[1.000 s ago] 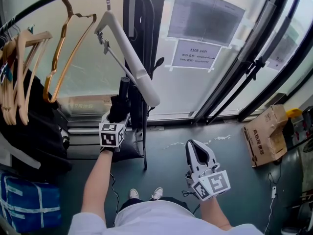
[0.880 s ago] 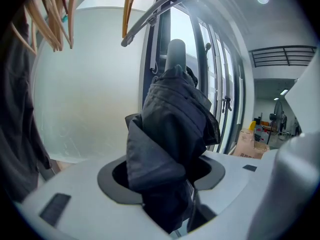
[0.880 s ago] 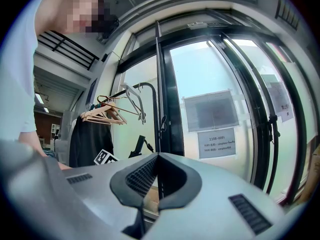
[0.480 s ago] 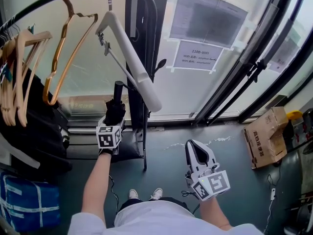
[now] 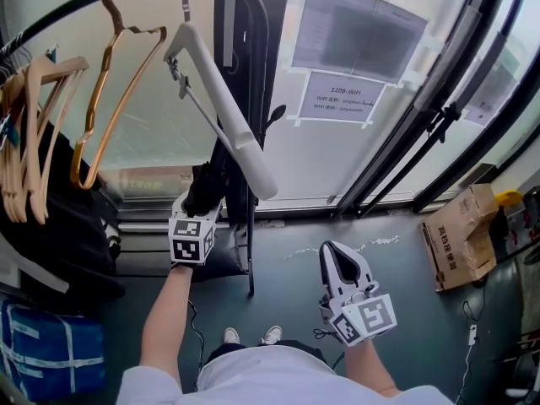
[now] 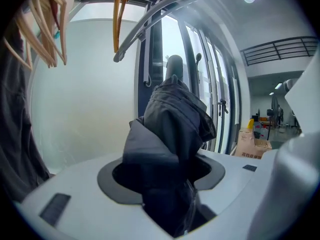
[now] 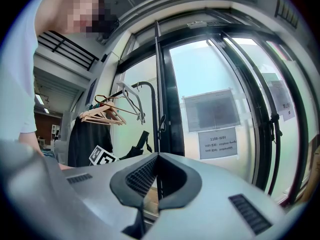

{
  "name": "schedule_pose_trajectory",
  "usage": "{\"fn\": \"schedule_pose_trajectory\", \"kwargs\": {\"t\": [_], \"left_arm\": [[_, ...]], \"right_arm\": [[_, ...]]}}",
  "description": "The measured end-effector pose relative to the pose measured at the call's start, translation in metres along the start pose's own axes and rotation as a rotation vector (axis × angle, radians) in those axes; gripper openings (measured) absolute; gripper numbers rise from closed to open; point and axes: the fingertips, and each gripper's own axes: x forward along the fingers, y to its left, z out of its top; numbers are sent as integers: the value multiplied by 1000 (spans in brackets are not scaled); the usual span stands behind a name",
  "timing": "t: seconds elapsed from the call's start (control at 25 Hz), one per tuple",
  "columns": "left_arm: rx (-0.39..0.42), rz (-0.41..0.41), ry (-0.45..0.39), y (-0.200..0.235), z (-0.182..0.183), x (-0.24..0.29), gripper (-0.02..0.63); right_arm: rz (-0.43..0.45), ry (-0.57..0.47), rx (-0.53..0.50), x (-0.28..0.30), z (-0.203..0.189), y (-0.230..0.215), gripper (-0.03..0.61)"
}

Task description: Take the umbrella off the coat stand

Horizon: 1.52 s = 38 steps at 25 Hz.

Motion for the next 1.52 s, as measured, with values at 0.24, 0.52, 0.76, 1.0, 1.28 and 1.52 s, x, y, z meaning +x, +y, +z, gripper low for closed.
{"fn": "schedule_pose_trajectory", "kwargs": {"t": [0.24,0.52,0.76,1.0,1.28,1.52], "left_arm": [[-11,-10,-37,0,2,-16,259],[-43,-37,-110,-7,-10,-33,255],[-94,-80,-173,-24,-8,-56,250],[-136,-70,-238,-9,15,-65,249],[-103,-55,-205,-4,9,-65,249],[-93,-65,-199,-8,11,-65,249]], "right_arm": [[0,-3,7,2,0,-4,18],[22,7,4,8,-3,1,17],[32,19,-6,11,-3,4,17],[43,26,-12,13,-3,7,18],[58,18,-15,15,0,15,17],[56,14,-11,12,0,18,18]]}}
